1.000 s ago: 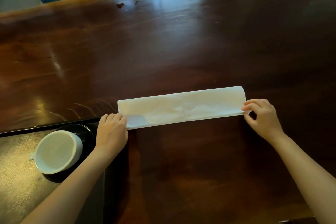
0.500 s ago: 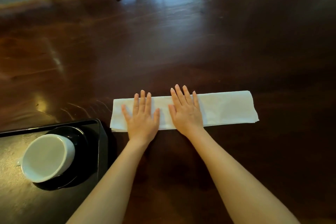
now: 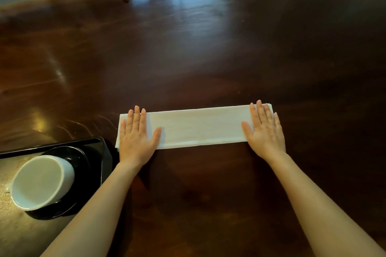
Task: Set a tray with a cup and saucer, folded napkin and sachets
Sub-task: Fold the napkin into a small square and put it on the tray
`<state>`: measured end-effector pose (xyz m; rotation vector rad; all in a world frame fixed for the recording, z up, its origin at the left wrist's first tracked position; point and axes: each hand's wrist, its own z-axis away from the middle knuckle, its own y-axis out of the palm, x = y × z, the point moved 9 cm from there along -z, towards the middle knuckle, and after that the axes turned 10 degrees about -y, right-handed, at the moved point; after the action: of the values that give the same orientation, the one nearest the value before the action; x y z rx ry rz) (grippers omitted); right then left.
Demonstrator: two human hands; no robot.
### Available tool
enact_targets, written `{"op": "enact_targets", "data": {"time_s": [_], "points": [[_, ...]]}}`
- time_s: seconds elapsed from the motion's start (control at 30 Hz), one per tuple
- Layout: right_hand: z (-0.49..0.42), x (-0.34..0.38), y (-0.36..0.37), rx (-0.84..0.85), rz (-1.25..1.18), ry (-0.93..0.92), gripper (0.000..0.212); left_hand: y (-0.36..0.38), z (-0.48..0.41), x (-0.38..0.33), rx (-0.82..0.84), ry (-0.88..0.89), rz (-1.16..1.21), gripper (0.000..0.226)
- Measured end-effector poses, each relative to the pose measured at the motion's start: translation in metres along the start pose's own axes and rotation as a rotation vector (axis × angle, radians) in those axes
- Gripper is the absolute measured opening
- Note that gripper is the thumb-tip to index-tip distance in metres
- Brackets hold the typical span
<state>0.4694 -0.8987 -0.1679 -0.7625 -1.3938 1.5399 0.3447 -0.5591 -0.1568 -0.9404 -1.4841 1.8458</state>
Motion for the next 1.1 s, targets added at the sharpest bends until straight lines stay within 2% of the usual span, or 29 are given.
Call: {"op": "enact_targets", "data": {"time_s": [0.2,0.33,0.4,0.53,0.63,0.77,0.87,1.0,1.1], "points": [[0.023,-0.001,0.003,0.065,-0.053,0.016,0.069,0.004,-0.025,-0.004,0.119,0.09,-0.027,0.076],[0.048,0.009,0.002,0.065,-0.09,0.138,0.073,-0.005,-0.038,-0.032,0.118,0.087,-0.07,0.067],[0.066,0.016,0.0,0.029,-0.121,0.221,0.074,-0.006,-0.015,-0.073,0.072,0.163,-0.048,0.062],[0.103,0.034,0.0,-0.008,-0.197,0.305,0.077,0.024,0.067,-0.146,0.106,0.336,-0.003,0.06],[0.13,0.044,0.002,0.016,-0.184,0.187,0.078,0.041,0.08,-0.146,0.124,0.382,-0.079,0.061],[0.159,0.043,-0.01,0.043,-0.14,-0.129,0.074,0.042,0.061,-0.142,0.169,0.544,-0.139,0.059],[0.168,0.049,-0.02,0.043,0.021,-0.343,0.07,0.036,0.053,-0.145,0.216,0.634,-0.186,0.06],[0.159,0.051,-0.033,-0.081,0.15,-0.497,0.051,0.024,0.068,-0.153,0.195,0.641,-0.194,0.062],[0.149,0.052,-0.04,-0.176,0.161,-0.586,0.031,0.013,0.129,-0.17,0.15,0.823,-0.022,0.064]]}}
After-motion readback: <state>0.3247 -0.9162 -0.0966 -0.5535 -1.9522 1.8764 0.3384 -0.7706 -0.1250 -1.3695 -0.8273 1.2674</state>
